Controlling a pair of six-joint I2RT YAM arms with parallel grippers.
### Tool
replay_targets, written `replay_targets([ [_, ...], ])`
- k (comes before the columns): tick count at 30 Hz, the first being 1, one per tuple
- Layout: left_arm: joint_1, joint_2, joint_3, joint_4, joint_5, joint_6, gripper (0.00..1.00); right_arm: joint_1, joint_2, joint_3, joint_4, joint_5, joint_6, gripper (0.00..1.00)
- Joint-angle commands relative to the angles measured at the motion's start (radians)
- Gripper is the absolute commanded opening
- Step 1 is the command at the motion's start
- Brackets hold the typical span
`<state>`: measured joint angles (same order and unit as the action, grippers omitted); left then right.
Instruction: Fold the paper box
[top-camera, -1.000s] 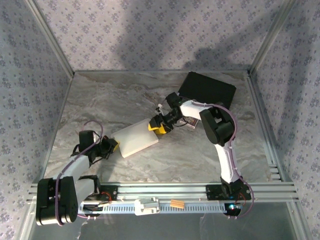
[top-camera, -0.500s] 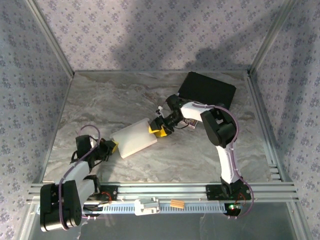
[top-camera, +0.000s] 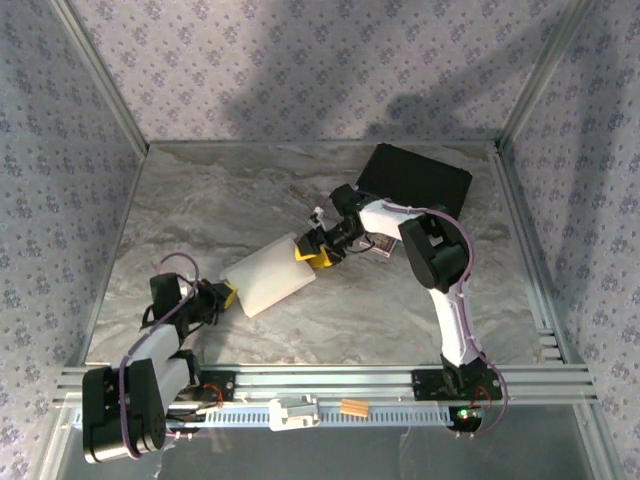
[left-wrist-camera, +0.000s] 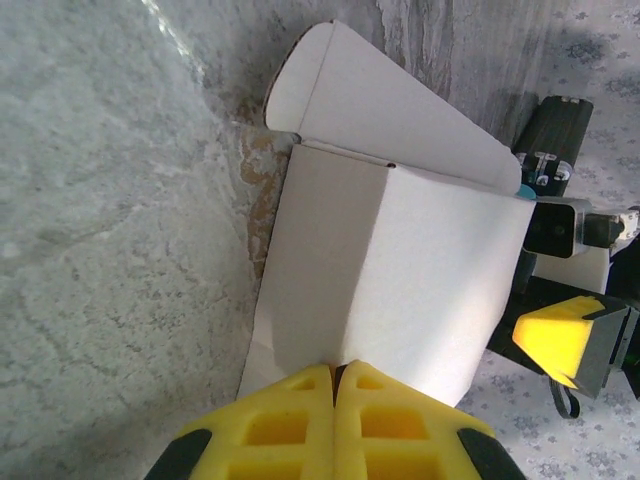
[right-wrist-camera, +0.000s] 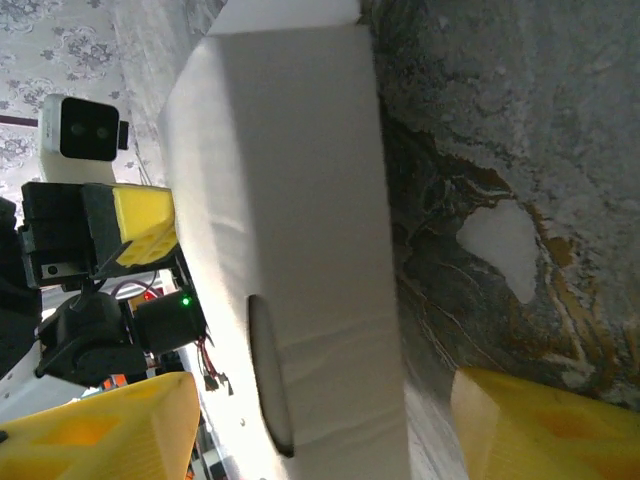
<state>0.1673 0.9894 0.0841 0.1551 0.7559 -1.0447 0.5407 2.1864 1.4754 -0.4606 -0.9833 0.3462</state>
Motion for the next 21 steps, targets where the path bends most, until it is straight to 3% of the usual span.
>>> replay_targets([
  [1, 0.008, 0.015, -0.073, -0.184, -0.085, 0.006, 0.00, 0.019, 0.015, 0.021, -0.051, -0.007, -0.022, 0.68],
  [4, 0.008, 0.023, -0.063, -0.198, -0.091, 0.017, 0.00, 0.048, 0.029, 0.038, -0.002, -0.106, 0.026, 0.66],
  [9, 0.008, 0.031, -0.060, -0.200, -0.101, 0.014, 0.00, 0.068, 0.016, 0.053, 0.048, -0.161, 0.080, 0.62],
  [16, 0.008, 0.028, -0.054, -0.205, -0.102, 0.020, 0.00, 0.072, 0.003, 0.057, 0.091, -0.165, 0.134, 0.51],
  [19, 0.008, 0.022, -0.014, -0.255, -0.103, 0.040, 0.00, 0.079, -0.017, 0.069, 0.060, -0.132, 0.109, 0.41],
  [21, 0.007, 0.011, 0.055, -0.330, -0.102, 0.042, 0.09, 0.075, -0.051, 0.062, 0.024, -0.094, 0.069, 0.34],
])
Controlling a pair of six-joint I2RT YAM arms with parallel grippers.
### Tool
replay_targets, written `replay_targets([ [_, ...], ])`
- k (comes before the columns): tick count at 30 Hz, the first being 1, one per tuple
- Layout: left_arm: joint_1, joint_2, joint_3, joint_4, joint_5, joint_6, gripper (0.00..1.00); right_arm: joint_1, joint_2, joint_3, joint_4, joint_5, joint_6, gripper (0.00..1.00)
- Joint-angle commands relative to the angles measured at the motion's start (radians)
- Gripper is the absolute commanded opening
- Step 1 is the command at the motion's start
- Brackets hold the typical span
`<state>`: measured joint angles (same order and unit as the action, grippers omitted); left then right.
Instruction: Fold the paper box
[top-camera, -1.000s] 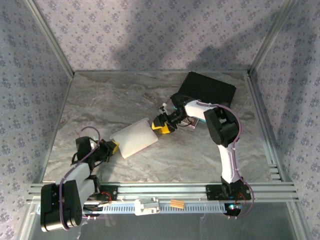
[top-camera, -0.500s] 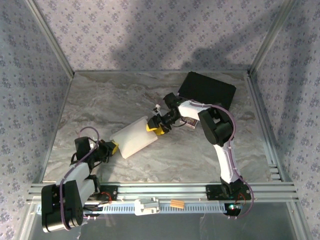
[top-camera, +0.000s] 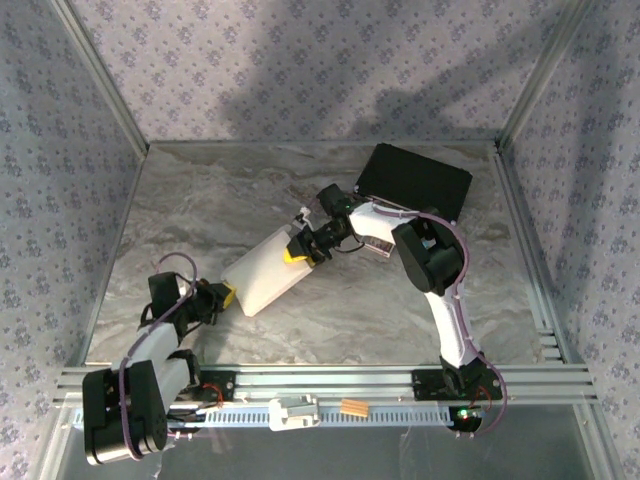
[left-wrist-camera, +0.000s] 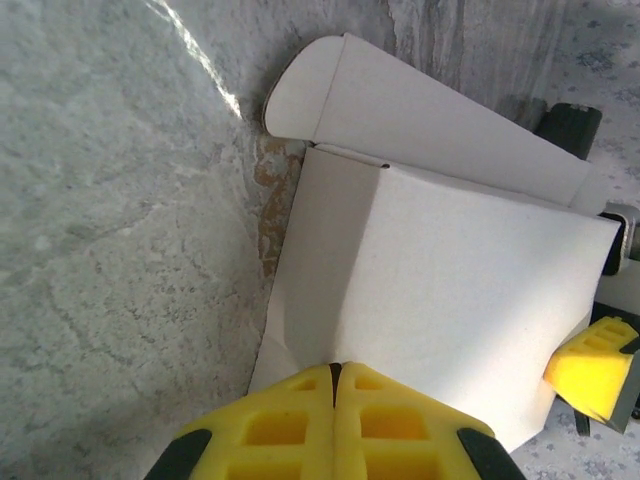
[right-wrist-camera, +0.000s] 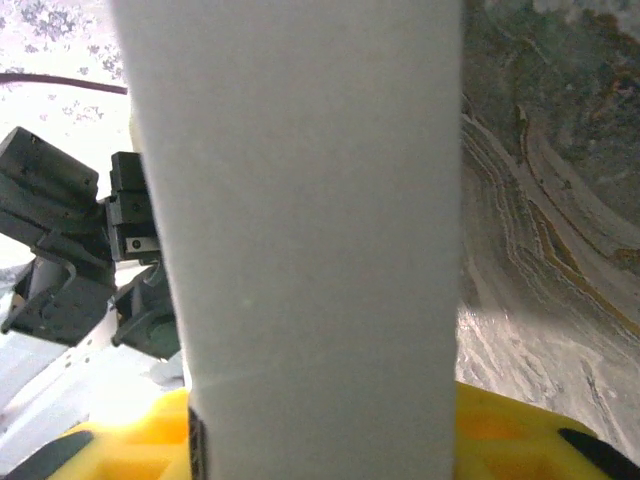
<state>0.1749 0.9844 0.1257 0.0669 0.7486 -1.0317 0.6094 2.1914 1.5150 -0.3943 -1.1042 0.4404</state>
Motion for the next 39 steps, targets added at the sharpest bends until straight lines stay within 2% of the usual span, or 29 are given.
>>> replay_targets([
  [1, -0.007, 0.009, 0.054, -0.286, -0.100, 0.024, 0.15, 0.004, -0.080, 0.014, -0.053, 0.062, -0.041, 0.33],
  [2, -0.022, -0.010, 0.111, -0.349, -0.119, 0.007, 0.22, 0.000, -0.115, 0.004, -0.064, 0.088, -0.063, 0.32],
  [4, -0.079, -0.094, 0.229, -0.481, -0.211, -0.059, 0.28, -0.005, -0.184, -0.010, -0.086, 0.145, -0.107, 0.29],
  [6, -0.175, -0.193, 0.380, -0.647, -0.405, -0.151, 0.44, -0.008, -0.263, -0.020, -0.113, 0.220, -0.167, 0.27],
  [7, -0.212, -0.211, 0.443, -0.703, -0.469, -0.199, 0.49, -0.008, -0.295, -0.022, -0.136, 0.264, -0.201, 0.27],
  [8, -0.252, -0.208, 0.511, -0.776, -0.533, -0.259, 0.58, -0.007, -0.334, -0.029, -0.146, 0.314, -0.232, 0.27],
  [9, -0.284, -0.185, 0.576, -0.849, -0.575, -0.338, 0.63, -0.008, -0.381, -0.057, -0.119, 0.359, -0.252, 0.27],
  [10, -0.308, -0.149, 0.630, -0.893, -0.586, -0.398, 0.62, -0.005, -0.419, -0.088, -0.088, 0.404, -0.276, 0.27],
  [14, -0.398, 0.036, 0.890, -0.992, -0.593, -0.524, 0.60, 0.055, -0.610, -0.242, 0.062, 0.665, -0.437, 0.25],
  [18, -0.466, 0.138, 1.105, -1.082, -0.639, -0.692, 0.61, 0.118, -0.713, -0.389, 0.213, 0.856, -0.557, 0.24],
  [21, -0.474, 0.198, 1.175, -1.090, -0.604, -0.775, 0.64, 0.166, -0.729, -0.399, 0.221, 0.960, -0.622, 0.23],
  [23, -0.480, 0.228, 1.175, -1.070, -0.561, -0.838, 0.65, 0.206, -0.737, -0.406, 0.240, 1.033, -0.660, 0.23],
  [26, -0.489, 0.262, 1.177, -1.056, -0.554, -0.887, 0.66, 0.269, -0.741, -0.415, 0.262, 1.134, -0.742, 0.23],
  [30, -0.484, 0.296, 1.135, -1.024, -0.513, -0.926, 0.72, 0.304, -0.743, -0.408, 0.263, 1.167, -0.784, 0.23],
  [33, -0.450, 0.302, 1.074, -0.884, -0.525, -0.948, 0.72, 0.332, -0.744, -0.396, 0.251, 1.179, -0.812, 0.22],
  [36, -0.421, 0.364, 1.104, -0.890, -0.458, -0.907, 0.73, 0.344, -0.750, -0.395, 0.251, 1.174, -0.814, 0.22],
  [39, -0.433, 0.391, 1.091, -0.909, -0.398, -0.901, 0.73, 0.360, -0.749, -0.394, 0.266, 1.193, -0.826, 0.21],
])
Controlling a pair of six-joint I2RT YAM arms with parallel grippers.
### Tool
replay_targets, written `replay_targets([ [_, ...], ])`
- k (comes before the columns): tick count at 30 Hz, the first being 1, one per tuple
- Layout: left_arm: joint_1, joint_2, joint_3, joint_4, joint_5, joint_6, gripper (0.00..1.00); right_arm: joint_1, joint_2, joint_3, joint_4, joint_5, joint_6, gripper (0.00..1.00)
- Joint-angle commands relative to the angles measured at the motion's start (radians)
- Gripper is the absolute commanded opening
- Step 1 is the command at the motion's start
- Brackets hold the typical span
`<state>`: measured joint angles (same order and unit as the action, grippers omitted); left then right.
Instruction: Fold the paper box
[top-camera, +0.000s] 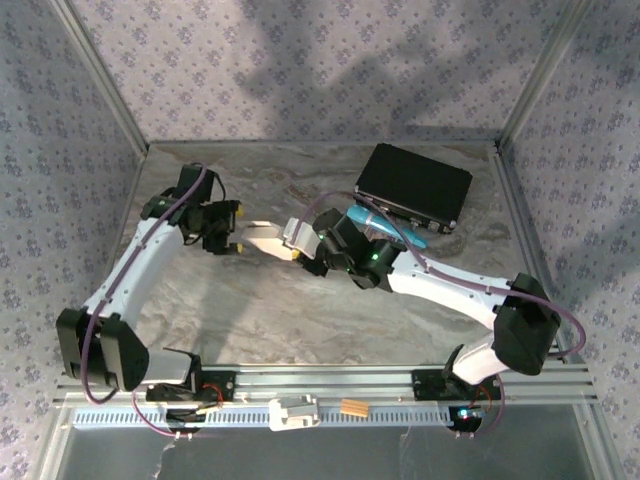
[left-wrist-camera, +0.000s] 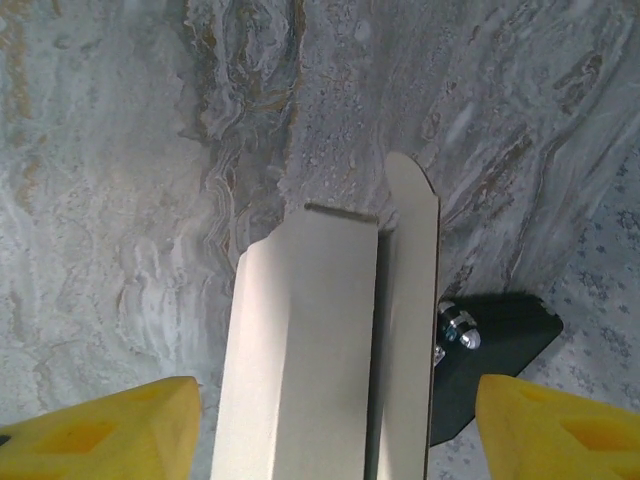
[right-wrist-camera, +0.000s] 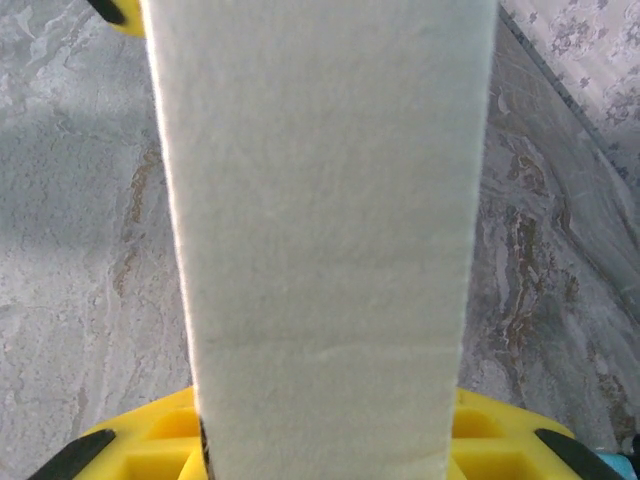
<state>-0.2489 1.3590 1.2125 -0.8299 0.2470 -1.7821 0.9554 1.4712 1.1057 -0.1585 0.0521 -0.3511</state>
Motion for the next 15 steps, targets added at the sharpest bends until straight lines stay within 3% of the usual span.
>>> replay_targets([
  [1, -0.010, 0.012, -0.012, -0.009, 0.106, -0.157, 0.73, 0.014, -0.028, 0.014, 0.034, 0.031, -0.035, 0.21],
  [5, 0.023, 0.002, -0.085, 0.053, 0.107, -0.190, 0.73, 0.031, -0.022, 0.022, 0.040, 0.031, -0.042, 0.21],
  [8, 0.049, 0.048, -0.056, 0.058, 0.118, -0.122, 0.73, 0.041, -0.019, 0.022, 0.044, 0.023, -0.040, 0.21],
  [15, 0.028, 0.064, -0.109, 0.117, 0.138, -0.143, 0.57, 0.040, -0.008, 0.012, 0.080, 0.019, -0.003, 0.22],
])
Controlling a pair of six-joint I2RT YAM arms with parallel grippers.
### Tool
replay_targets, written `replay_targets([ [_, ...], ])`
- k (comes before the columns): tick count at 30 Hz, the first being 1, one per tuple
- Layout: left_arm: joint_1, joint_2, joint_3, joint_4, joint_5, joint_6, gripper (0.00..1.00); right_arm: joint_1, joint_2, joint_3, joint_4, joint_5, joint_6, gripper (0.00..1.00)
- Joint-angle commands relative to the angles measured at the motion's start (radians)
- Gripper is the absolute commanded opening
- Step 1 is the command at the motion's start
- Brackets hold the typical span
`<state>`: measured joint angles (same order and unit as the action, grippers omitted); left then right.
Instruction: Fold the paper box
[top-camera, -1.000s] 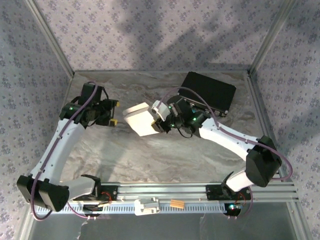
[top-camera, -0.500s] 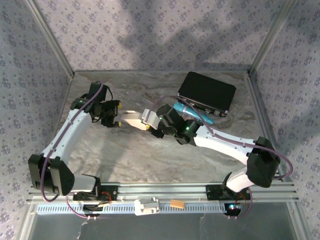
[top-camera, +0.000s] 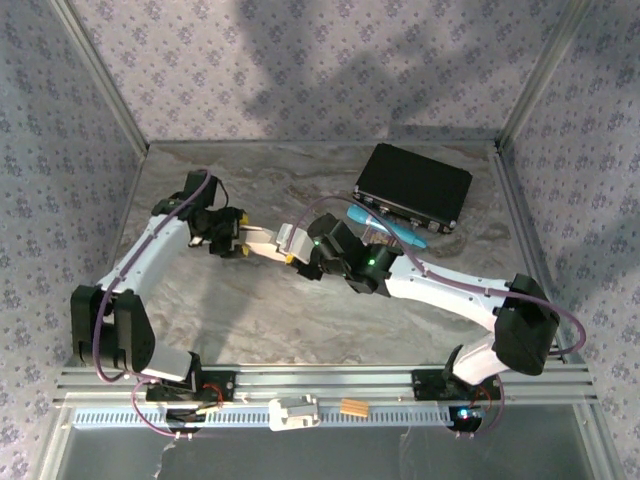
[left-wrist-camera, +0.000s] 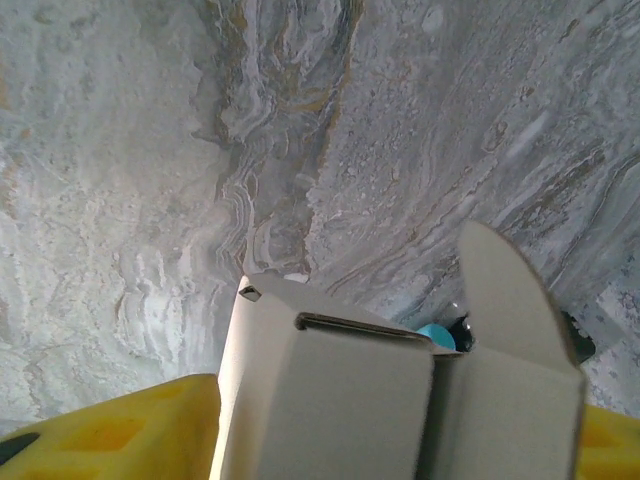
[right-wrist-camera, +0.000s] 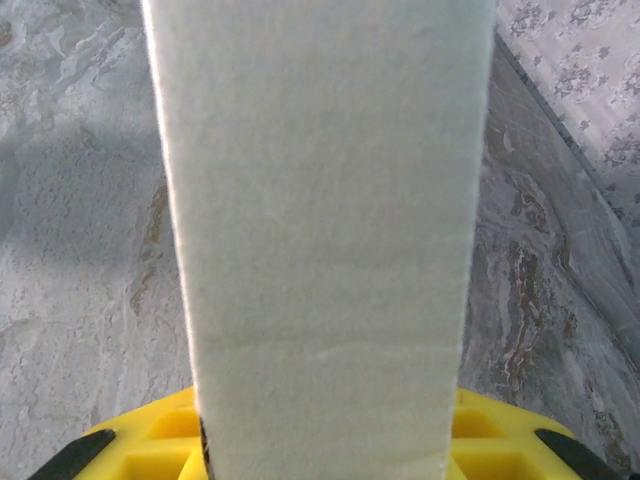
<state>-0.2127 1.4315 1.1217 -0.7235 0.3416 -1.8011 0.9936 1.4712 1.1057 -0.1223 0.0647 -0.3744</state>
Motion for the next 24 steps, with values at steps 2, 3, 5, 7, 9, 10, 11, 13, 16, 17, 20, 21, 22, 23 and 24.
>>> replay_targets([
  [2, -0.008, -0.025, -0.028, 0.013, 0.020, -0.139, 0.51, 0.001, 0.003, 0.009, 0.051, -0.001, 0.025, 0.22],
  [3, -0.008, -0.035, -0.027, 0.005, 0.003, -0.144, 0.47, -0.004, 0.007, 0.004, 0.056, -0.005, 0.032, 0.23],
  [5, -0.008, -0.047, -0.008, -0.035, -0.028, -0.145, 0.40, -0.023, 0.017, -0.009, 0.069, -0.019, 0.061, 0.25],
  [7, -0.011, -0.046, 0.021, -0.095, -0.052, -0.140, 0.39, -0.047, 0.030, -0.019, 0.069, -0.044, 0.105, 0.28],
  [9, -0.025, -0.049, 0.063, -0.183, -0.104, -0.140, 0.36, -0.078, 0.033, -0.031, 0.073, -0.090, 0.169, 0.39],
  [10, -0.036, -0.048, 0.078, -0.218, -0.132, -0.146, 0.35, -0.086, 0.030, -0.037, 0.074, -0.101, 0.201, 0.44],
  [11, -0.048, -0.048, 0.093, -0.255, -0.161, -0.159, 0.34, -0.091, 0.023, -0.044, 0.076, -0.116, 0.238, 0.50],
  [13, -0.073, -0.041, 0.128, -0.335, -0.229, -0.189, 0.33, -0.093, -0.005, -0.066, 0.079, -0.141, 0.312, 0.58],
  [16, -0.099, -0.032, 0.147, -0.380, -0.338, -0.231, 0.32, -0.089, -0.073, -0.111, 0.066, -0.140, 0.443, 0.65],
  [17, -0.106, -0.030, 0.150, -0.391, -0.379, -0.251, 0.32, -0.090, -0.109, -0.132, 0.060, -0.126, 0.498, 0.68],
  [20, -0.127, -0.005, 0.157, -0.390, -0.475, -0.279, 0.32, -0.096, -0.219, -0.184, 0.032, -0.069, 0.672, 0.74],
  [21, -0.132, 0.013, 0.165, -0.394, -0.485, -0.284, 0.32, -0.100, -0.246, -0.190, 0.008, -0.041, 0.731, 0.75],
  [22, -0.137, 0.036, 0.179, -0.406, -0.500, -0.281, 0.32, -0.109, -0.266, -0.182, -0.026, -0.028, 0.785, 0.74],
  [23, -0.144, 0.063, 0.210, -0.432, -0.522, -0.270, 0.32, -0.117, -0.276, -0.165, -0.065, -0.017, 0.832, 0.73],
  [24, -0.152, 0.096, 0.249, -0.479, -0.546, -0.262, 0.32, -0.131, -0.272, -0.135, -0.123, -0.013, 0.878, 0.71],
])
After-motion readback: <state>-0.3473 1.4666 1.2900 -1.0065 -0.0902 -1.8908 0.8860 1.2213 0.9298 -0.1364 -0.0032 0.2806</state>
